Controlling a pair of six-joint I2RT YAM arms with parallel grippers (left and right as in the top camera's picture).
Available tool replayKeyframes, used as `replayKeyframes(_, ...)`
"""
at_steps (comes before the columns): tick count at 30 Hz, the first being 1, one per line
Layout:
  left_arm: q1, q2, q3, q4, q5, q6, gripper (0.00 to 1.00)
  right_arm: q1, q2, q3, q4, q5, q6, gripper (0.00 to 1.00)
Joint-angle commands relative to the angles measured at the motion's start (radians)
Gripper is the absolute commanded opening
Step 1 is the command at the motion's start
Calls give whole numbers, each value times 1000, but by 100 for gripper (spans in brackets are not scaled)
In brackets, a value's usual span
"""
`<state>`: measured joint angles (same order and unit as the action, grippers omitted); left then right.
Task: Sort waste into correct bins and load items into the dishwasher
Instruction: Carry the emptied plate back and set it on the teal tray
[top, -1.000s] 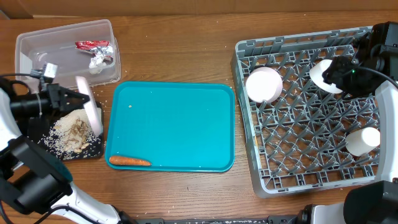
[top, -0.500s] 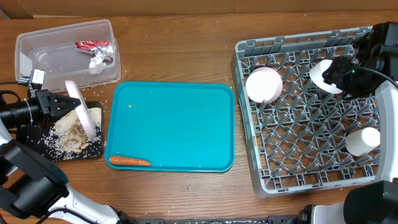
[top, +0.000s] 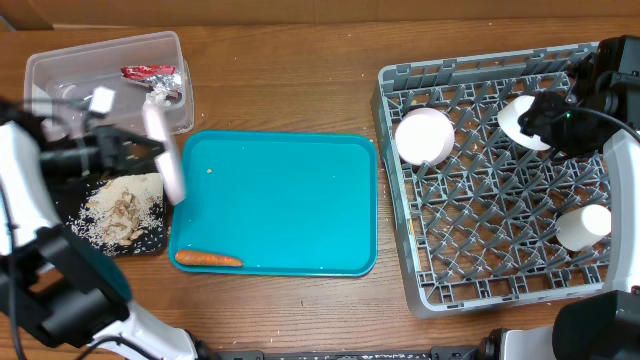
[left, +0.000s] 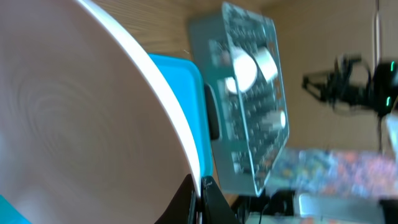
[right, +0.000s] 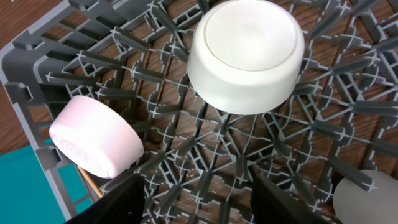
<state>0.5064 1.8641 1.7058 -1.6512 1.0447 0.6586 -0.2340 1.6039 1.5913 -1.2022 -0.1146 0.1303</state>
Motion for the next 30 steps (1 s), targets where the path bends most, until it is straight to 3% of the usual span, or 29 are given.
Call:
replayKeyframes(1, -146, -70, -2, 59, -63, -126, 4, 3, -1, 7, 6, 9, -4, 57)
replayKeyframes(7, -480, -33, -2, 288, -504, -594, 4, 3, -1, 7, 6, 9, -4, 57)
replayKeyframes(13, -731, 57, -2, 401, -776, -887, 4, 3, -1, 7, -2, 9, -4, 58)
replayKeyframes(19, -873, 165, -2, 414, -837, -978, 6, 3, -1, 7, -4, 8, -4, 58)
replayKeyframes(22, -900, 182, -2, 403, -804, -977, 14, 3, -1, 7, -6, 8, -4, 58)
replayKeyframes(24, -900, 178, 8, 378, -792, -971, 33, 4, -1, 7, -6, 8, -4, 58)
replayKeyframes(26, -892, 172, 29, 345, -798, -966, 44, 10, -1, 7, -6, 8, -4, 59)
replayKeyframes(30, -858, 122, 74, 294, -876, -979, 49, 55, -1, 7, -1, -15, -18, 65)
